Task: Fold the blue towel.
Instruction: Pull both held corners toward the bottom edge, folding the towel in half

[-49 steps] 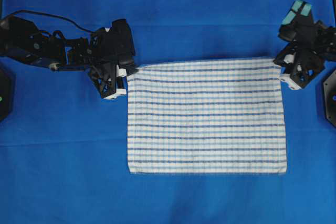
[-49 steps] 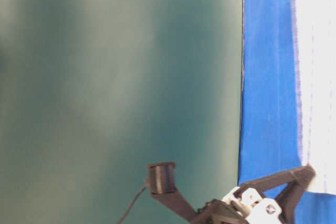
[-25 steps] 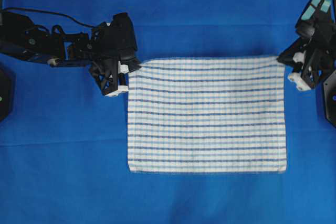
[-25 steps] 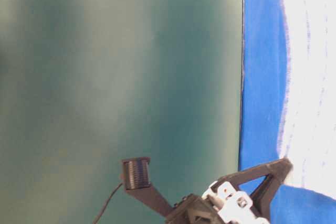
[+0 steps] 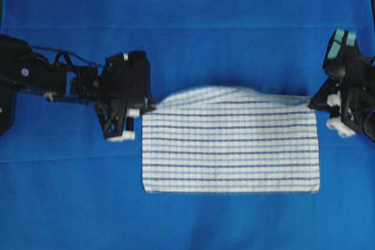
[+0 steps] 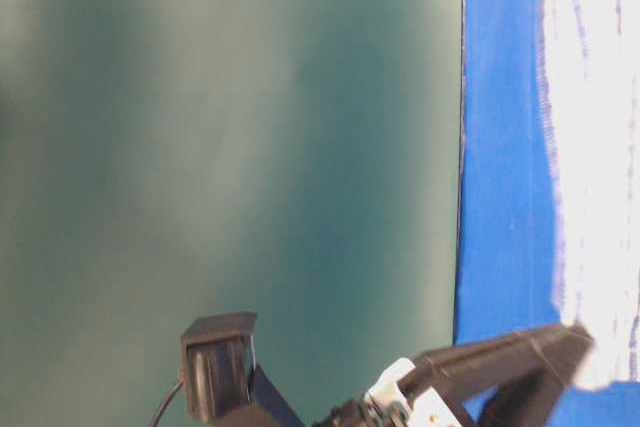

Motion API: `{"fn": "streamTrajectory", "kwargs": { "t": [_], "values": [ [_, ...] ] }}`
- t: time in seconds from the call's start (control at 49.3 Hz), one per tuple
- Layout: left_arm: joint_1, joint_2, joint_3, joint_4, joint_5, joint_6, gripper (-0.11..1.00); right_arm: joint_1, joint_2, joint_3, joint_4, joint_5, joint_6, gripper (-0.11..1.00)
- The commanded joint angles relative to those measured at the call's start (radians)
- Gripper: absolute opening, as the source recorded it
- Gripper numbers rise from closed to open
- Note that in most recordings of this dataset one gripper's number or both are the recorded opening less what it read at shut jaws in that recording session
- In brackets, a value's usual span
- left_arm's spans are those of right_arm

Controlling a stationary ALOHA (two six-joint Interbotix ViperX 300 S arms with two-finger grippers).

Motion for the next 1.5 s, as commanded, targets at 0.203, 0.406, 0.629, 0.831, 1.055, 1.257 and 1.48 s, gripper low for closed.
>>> {"fn": "streamTrajectory", "kwargs": {
  "t": [0.203, 0.406, 0.629, 0.831, 1.055, 1.257, 1.48],
  "values": [
    [-0.138, -0.043, -0.023, 0.000, 0.029, -0.040, 0.07, 0.204, -0.002, -0.021, 0.101, -0.003, -0.002, 0.05],
    [-0.212, -0.032, -0.038, 0.000, 0.026, -0.115, 0.07, 0.319, 0.000, -0.026, 0.164, -0.025, -0.002, 0.05],
    [-0.268, 0.002, -0.083, 0.000, 0.023, -0.141, 0.07, 0.397, 0.038, -0.029, 0.201, -0.054, -0.002, 0.05],
    [-0.281, 0.043, -0.114, 0.000, 0.031, -0.143, 0.09, 0.442, 0.086, -0.037, 0.227, -0.067, 0.006, 0.05],
    [-0.281, 0.048, -0.109, 0.000, 0.032, -0.143, 0.19, 0.448, 0.147, -0.054, 0.225, -0.097, 0.018, 0.05],
    [-0.279, 0.048, -0.106, 0.000, 0.037, -0.141, 0.31, 0.448, 0.181, -0.066, 0.222, -0.120, 0.018, 0.05],
    [-0.279, 0.046, -0.109, 0.000, 0.048, -0.141, 0.46, 0.448, 0.181, -0.074, 0.224, -0.126, 0.026, 0.13]
  ]
}}
